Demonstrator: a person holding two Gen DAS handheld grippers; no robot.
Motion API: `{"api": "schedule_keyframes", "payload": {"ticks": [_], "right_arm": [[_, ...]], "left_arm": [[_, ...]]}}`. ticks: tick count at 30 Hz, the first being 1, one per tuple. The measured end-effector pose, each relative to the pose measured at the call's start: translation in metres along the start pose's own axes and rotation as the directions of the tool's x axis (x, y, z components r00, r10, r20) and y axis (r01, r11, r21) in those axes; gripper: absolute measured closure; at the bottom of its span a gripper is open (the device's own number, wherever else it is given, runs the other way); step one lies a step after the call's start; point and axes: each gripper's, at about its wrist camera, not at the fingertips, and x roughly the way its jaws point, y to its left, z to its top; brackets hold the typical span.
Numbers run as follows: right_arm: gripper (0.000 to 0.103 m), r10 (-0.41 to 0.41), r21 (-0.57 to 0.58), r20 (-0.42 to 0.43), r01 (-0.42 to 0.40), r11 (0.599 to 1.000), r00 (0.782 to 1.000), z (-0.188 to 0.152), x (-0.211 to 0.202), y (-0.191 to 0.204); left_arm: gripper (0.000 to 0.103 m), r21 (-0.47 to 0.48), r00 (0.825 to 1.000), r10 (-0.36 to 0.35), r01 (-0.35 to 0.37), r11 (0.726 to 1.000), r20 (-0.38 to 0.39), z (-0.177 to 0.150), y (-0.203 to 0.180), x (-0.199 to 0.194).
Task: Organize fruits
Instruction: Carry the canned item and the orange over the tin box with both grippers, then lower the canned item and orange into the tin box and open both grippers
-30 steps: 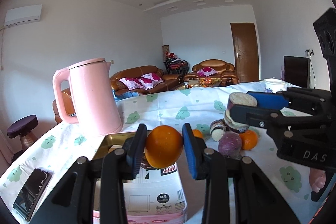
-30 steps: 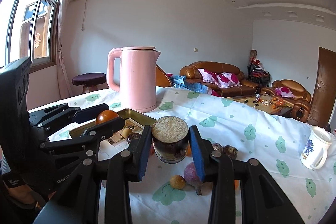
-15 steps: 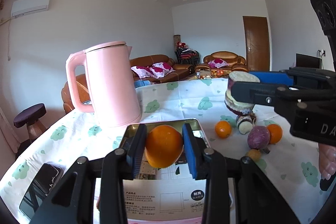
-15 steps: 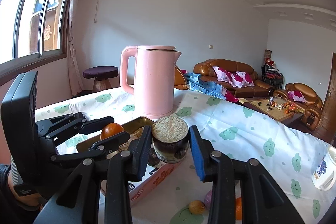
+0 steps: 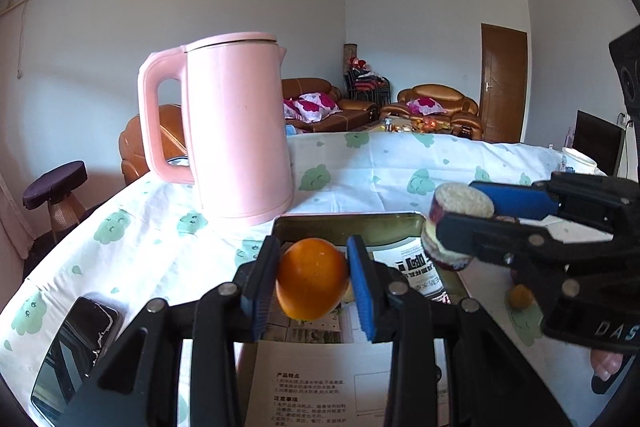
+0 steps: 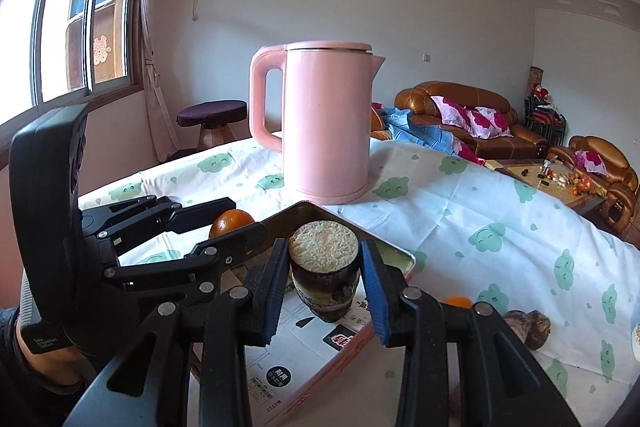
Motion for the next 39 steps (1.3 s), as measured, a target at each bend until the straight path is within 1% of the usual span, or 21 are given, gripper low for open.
{"api": "schedule_keyframes", "payload": {"ticks": [4, 7, 17, 22, 25, 26, 27, 28, 29, 30, 33, 36, 39], "right_arm": [[0.065, 0.019, 0.018, -0.057, -0.018, 1.000, 0.998, -0.007, 0.017, 0.001], [0.065, 0.031, 0.031, -0.084, -0.029, 0.999, 0.996, -0.012, 0.025, 0.002], [0.065, 0.021, 0.053, -0.140, -0.013, 0.999, 0.990, -0.019, 0.038, 0.001], [0.065, 0.015, 0.051, -0.161, -0.007, 0.999, 0.987, -0.023, 0.042, 0.001], [0.064, 0.013, 0.053, -0.156, -0.005, 0.999, 0.988, -0.023, 0.042, 0.001], [0.061, 0.009, 0.051, -0.157, -0.001, 0.999, 0.988, -0.023, 0.041, 0.001], [0.056, 0.003, 0.048, -0.157, 0.005, 0.999, 0.988, -0.024, 0.041, 0.001], [0.047, 0.000, 0.048, -0.157, 0.008, 0.999, 0.988, -0.024, 0.040, 0.000], [0.044, 0.001, 0.047, -0.153, 0.007, 0.999, 0.988, -0.024, 0.038, 0.000], [0.041, 0.000, 0.046, -0.142, 0.007, 0.999, 0.990, -0.024, 0.035, 0.000], [0.041, -0.019, 0.039, -0.109, 0.023, 0.999, 0.994, -0.022, 0.020, -0.002], [0.041, -0.063, 0.032, -0.072, 0.065, 0.997, 0.995, -0.022, -0.003, -0.012], [0.034, -0.132, 0.034, -0.050, 0.134, 0.990, 0.990, -0.025, -0.030, -0.029]], "left_arm": [[0.067, -0.013, 0.999, -0.020, 0.020, 1.000, -0.046, 0.000, 0.004, 0.011], [0.067, -0.002, 0.998, -0.015, 0.015, 1.000, -0.056, 0.001, 0.004, 0.015], [0.066, 0.007, 0.995, -0.014, 0.015, 1.000, -0.101, 0.001, 0.003, 0.026], [0.066, 0.010, 0.995, 0.000, 0.001, 1.000, -0.101, 0.001, 0.003, 0.026], [0.065, 0.016, 0.996, 0.005, -0.004, 1.000, -0.090, 0.001, 0.002, 0.024], [0.065, 0.019, 0.996, 0.007, -0.005, 1.000, -0.087, 0.001, 0.002, 0.023], [0.061, 0.021, 0.997, 0.009, -0.008, 1.000, -0.080, 0.001, 0.002, 0.022], [0.057, 0.017, 0.997, 0.015, -0.014, 1.000, -0.069, 0.001, 0.002, 0.020], [0.043, 0.007, 0.998, 0.024, -0.023, 1.000, -0.057, 0.002, 0.003, 0.018], [0.034, -0.005, 0.999, 0.027, -0.028, 1.000, -0.044, 0.002, 0.004, 0.015], [0.033, -0.023, 1.000, 0.003, -0.004, 1.000, -0.015, 0.004, 0.003, 0.005], [0.032, -0.013, 1.000, -0.008, 0.008, 1.000, 0.025, 0.008, -0.004, -0.008], [0.028, -0.006, 0.998, -0.030, 0.030, 1.000, 0.055, 0.011, -0.016, -0.019]]}}
